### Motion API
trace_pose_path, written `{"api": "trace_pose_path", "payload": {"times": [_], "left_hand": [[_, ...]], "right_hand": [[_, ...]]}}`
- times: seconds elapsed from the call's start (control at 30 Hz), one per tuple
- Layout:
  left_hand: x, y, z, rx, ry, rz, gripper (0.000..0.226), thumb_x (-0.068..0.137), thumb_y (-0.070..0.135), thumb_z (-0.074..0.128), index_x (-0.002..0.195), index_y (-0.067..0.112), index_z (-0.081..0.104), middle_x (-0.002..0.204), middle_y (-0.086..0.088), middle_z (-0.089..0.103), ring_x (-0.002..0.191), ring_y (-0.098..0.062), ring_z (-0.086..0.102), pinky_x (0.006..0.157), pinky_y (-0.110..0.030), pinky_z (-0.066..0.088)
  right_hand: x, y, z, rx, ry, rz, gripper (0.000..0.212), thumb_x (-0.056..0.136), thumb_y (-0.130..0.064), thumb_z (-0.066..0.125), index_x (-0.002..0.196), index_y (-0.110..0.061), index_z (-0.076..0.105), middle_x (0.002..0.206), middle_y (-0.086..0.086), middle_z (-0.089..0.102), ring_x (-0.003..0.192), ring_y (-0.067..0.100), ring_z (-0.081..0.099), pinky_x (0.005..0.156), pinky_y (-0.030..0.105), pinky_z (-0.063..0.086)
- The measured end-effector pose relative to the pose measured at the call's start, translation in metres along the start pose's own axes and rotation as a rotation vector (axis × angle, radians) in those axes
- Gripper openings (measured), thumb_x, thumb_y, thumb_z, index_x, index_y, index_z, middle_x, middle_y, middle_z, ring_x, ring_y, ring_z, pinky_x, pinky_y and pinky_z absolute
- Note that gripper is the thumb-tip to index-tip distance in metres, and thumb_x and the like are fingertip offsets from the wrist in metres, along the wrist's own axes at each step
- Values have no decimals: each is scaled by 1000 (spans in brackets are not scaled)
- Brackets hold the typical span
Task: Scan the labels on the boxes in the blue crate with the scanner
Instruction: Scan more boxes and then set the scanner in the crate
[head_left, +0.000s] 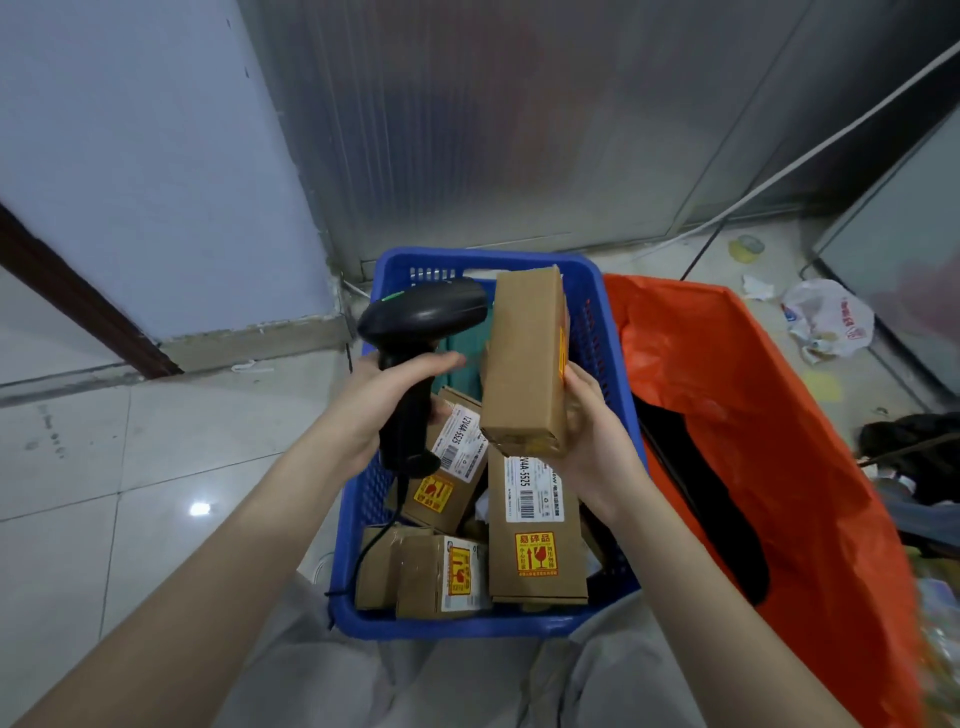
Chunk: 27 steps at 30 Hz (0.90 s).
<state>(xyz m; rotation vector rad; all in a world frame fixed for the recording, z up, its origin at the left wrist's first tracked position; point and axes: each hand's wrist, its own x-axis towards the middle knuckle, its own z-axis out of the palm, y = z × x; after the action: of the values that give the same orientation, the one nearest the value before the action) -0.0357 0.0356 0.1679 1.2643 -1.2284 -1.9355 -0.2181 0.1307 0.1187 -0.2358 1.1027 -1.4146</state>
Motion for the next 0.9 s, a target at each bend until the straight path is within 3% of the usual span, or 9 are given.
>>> {"api": "trace_pose_path", "payload": {"times": [0.1,0.17,0.23,0.4,0.53,0.67,0.8,0.9], "left_hand": [[-9,3,11,34,-54,19,57,69,31,74,117,6,60,104,-18,70,58,-12,61,58,-24,53],[-13,2,17,50,-51,25,68,63,34,77,120,5,56,86,-16,69,58,-12,62,60,-24,52],[-16,1,19,59,-48,27,72,61,34,81,121,6,54,82,-12,67,58,-12,63,63,-27,52],[-20,-2,19,78,-57,32,75,57,43,78,121,10,57,102,-20,71,61,-12,64,69,-32,51],[-24,-2,21,58,-47,48,77,54,43,79,121,12,57,107,-16,71,60,-10,63,71,-33,52],[-26,0,23,61,-58,49,75,56,41,80,121,10,59,106,-11,72,59,-9,63,65,-27,52],[-26,0,25,70,-62,22,71,59,37,83,119,7,60,92,-8,74,59,-10,64,56,-21,51],[-24,0,27,61,-62,1,56,69,27,79,118,11,60,92,-8,75,59,-11,64,56,-21,52]], "right_hand": [[-12,-3,-1,33,-48,-13,52,89,-37,55,139,-26,43,116,8,68,98,20,71,71,36,57],[-19,-4,0,32,-57,-19,48,93,-36,52,139,-24,46,117,8,68,99,20,71,72,36,57],[-24,-6,0,50,-53,-8,40,95,-34,48,134,-22,52,108,4,72,95,18,71,71,35,56],[-29,-4,0,-21,8,-11,41,96,-30,45,135,-18,52,130,13,60,121,30,54,99,47,44],[-32,-7,4,-45,13,-43,39,97,-19,45,135,-23,46,111,5,67,107,22,60,85,42,50],[-34,-5,6,9,2,-7,40,98,-36,40,132,-19,55,127,13,63,121,31,58,101,51,45],[-35,-6,10,86,-81,51,59,93,-58,34,138,-23,50,129,12,64,115,31,63,90,49,53],[-33,-3,12,77,-109,67,68,85,-63,43,141,-25,45,134,13,60,117,33,62,90,51,54]]}}
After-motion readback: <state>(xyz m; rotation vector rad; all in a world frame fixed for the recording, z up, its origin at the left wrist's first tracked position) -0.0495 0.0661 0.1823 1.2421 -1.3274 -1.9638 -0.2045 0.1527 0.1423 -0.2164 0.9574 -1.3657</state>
